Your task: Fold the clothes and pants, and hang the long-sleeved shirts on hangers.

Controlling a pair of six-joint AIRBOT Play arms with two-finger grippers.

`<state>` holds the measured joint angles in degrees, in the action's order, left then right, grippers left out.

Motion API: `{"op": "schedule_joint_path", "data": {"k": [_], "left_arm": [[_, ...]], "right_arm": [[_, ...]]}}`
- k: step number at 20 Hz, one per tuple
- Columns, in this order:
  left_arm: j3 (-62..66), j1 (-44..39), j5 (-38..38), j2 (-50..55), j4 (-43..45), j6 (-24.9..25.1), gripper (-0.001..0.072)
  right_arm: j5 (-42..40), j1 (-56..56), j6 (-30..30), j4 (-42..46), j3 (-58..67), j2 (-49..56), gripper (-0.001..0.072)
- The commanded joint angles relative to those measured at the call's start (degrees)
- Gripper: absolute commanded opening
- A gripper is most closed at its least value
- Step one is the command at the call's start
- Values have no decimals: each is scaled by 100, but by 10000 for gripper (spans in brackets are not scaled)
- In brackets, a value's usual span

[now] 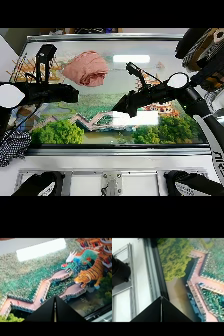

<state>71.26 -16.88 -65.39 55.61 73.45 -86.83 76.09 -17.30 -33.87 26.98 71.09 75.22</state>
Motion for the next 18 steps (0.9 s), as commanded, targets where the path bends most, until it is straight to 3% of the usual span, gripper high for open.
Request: {"op": "schedule_joint_path", "data": {"k": [1, 6, 7, 8, 9, 13, 18], "left_arm": [[-2, 0, 162, 0, 59, 4, 15], [-2, 4, 299, 0, 361, 11, 16], [-2, 2, 313, 0, 400, 66, 51], [-2, 2, 385, 0, 557, 278, 423], [-2, 13, 535, 2, 951, 350, 703], [72, 1023, 833, 221, 3049, 68, 702], [76, 3307, 636, 1515, 3150, 94, 702]], "right_arm": [[2, -4, -2, 0, -2, 4, 20], [-20, -4, -2, -17, -2, 4, 20], [-20, -4, -2, -17, -2, 4, 20], [-17, -4, -2, -17, -2, 4, 20], [-17, -4, -2, -20, -2, 4, 20], [-17, -4, -4, -22, -2, 4, 21], [-20, -4, -4, -22, -2, 9, 21]]}}
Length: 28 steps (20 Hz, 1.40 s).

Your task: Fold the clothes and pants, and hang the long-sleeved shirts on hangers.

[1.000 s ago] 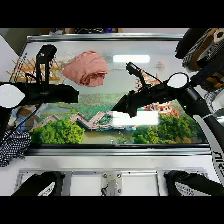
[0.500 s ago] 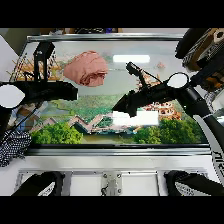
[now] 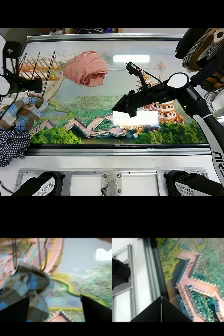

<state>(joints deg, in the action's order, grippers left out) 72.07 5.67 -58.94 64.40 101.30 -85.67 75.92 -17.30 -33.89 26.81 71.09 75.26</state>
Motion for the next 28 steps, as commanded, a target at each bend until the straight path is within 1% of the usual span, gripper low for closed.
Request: {"op": "schedule_joint_path", "data": {"k": [1, 3, 6, 10, 11, 12, 13, 15, 16, 17, 18, 20, 22, 24, 25, 27, 28], "left_arm": [[-4, 1338, 48, 957, 367, -22, 702], [-4, 1711, 186, 1517, 369, -22, 703], [-2, 1958, 354, 2197, 396, -20, 702], [-2, 2015, 28, 2765, 424, -17, 702], [-2, 2015, -87, 2844, 422, -22, 700], [-2, 2015, -195, 2898, 422, -31, 562], [-2, 2015, -286, 2900, 417, -44, 287], [0, 2015, -297, 2756, 400, -179, 58], [2, 2009, -289, 2564, 380, -223, 14], [70, 1971, -302, 2306, 356, -271, 14], [186, 1899, -317, 2011, 363, -280, 14], [586, 1624, -568, 1222, 356, -278, 14], [1056, 1169, -881, 352, 358, -271, 14], [1475, 544, -1117, -503, 356, -282, 14], [1661, 153, -1119, -911, 352, -286, 14], [1987, -776, -1121, -1539, 356, -299, 14], [2135, -1283, -1110, -1751, 356, -409, 14]], "right_arm": [[0, -4, -2, -2, -2, 7, 21], [0, -4, -4, -4, -2, 7, 21], [0, -4, -2, -4, -2, 13, 21], [22, -4, -39, -2, -2, 13, 21], [72, -4, -214, -4, -2, 13, 21], [66, -4, -472, -2, -2, 13, 21], [66, 0, -597, 2, -2, 17, 21], [61, 0, -605, 2, 0, 15, 20], [59, 7, -605, 22, 13, 0, 19], [50, 11, -608, 105, 50, -35, 19], [-7, 13, -684, 380, 151, -96, 19], [-221, 13, -1143, 1303, 503, -271, 19], [-555, 17, -1539, 2210, 903, -529, 19], [-1178, 98, -1858, 2802, 1235, -872, 19], [-1572, 166, -1998, 2931, 1344, -1058, 19], [-2509, 426, -2304, 2970, 1414, -1502, 19], [-2900, 560, -2435, 2973, 1414, -1703, 19]]}}
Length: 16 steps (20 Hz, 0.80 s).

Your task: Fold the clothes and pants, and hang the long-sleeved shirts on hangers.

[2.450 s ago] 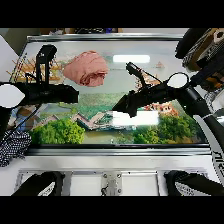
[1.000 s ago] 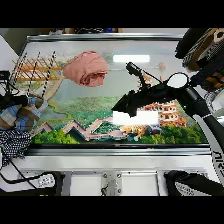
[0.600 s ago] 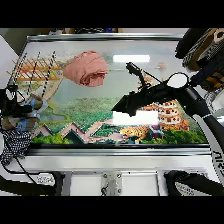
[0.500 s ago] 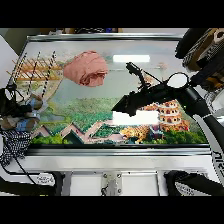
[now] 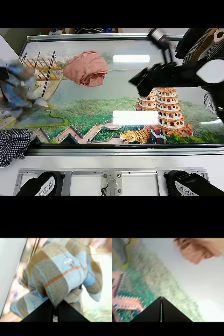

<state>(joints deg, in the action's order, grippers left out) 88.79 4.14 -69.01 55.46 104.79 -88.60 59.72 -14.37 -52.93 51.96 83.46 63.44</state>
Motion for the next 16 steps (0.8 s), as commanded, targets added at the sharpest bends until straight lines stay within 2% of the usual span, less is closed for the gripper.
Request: {"op": "schedule_joint_path", "data": {"k": [1, 4, 6, 8, 11, 14, 16], "left_arm": [[616, -1720, -103, -1023, 11, -269, 14], [909, -3464, 149, -1196, 24, -741, 14], [1027, -4496, 520, -1016, 37, -863, 14], [1202, -5187, 798, -560, 74, -883, 14], [1325, -5324, 925, 356, 61, -901, 14], [1320, -4920, 710, 1416, -33, -1239, 14], [1320, -4559, 813, 2120, -498, -1233, 14]], "right_arm": [[-1609, 411, -638, 455, 177, -710, 19], [-2186, 887, -717, 455, 177, -1204, 19], [-2170, 1228, -717, 452, 177, -1403, 20], [-2083, 1526, -717, 452, 175, -1502, 20], [-1853, 1882, -717, 444, 173, -1493, 20], [-1416, 2146, -717, 444, 168, -1403, 20], [-1082, 2258, -719, 439, 166, -1272, 20]]}}
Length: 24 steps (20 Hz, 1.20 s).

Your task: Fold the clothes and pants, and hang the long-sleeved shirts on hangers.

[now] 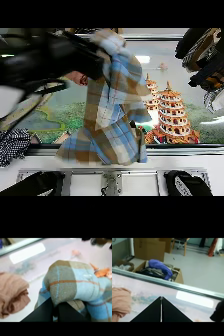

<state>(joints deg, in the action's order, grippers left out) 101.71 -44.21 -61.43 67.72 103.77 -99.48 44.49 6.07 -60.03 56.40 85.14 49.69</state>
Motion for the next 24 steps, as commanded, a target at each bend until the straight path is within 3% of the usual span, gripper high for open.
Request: {"op": "schedule_joint_path", "data": {"k": [1, 2, 3, 4, 5, 6, 8, 10, 13, 16, 18, 21, 24], "left_arm": [[28, 490, 203, 1309, -702, -127, 15], [31, 671, 361, 1661, -927, -101, 92], [31, 868, 533, 1996, -1029, -101, 528], [37, 1113, 601, 2232, -1169, -157, 717], [72, 1390, 509, 2387, -1412, -210, 682], [186, 1766, 199, 2490, -1711, -254, 681], [319, 2603, -686, 2424, -2299, -289, 681], [-160, 3322, -1239, 1998, -2168, -256, 682], [-2177, 4214, -1029, 837, -2144, -254, 681], [-4301, 4601, -627, -37, -2365, -256, 681], [-5379, 4365, -188, -498, -2861, -229, 681], [-6188, 3141, 623, -1115, -3012, -238, 681], [-6461, 1853, 1134, -1408, -2774, -763, 681]], "right_arm": [[592, 216, -9, 0, -2, 201, 21], [704, 216, -7, 0, -2, 308, 24], [782, 216, -9, -2, -2, 435, 34], [831, 216, -9, 0, -2, 551, 117], [841, 216, -9, 0, -2, 667, 349], [844, 216, -9, 0, -2, 752, 504], [999, 219, -4, 15, -2, 811, 511], [1294, 216, -4, 63, -2, 807, 511], [1974, 216, -15, 61, -31, 807, 510], [2074, 203, -221, 52, -350, 807, 510], [2070, 203, -254, 37, -651, 807, 510], [2026, 205, -365, 42, -1040, 807, 510], [2031, 203, -474, 37, -1239, 807, 510]]}}
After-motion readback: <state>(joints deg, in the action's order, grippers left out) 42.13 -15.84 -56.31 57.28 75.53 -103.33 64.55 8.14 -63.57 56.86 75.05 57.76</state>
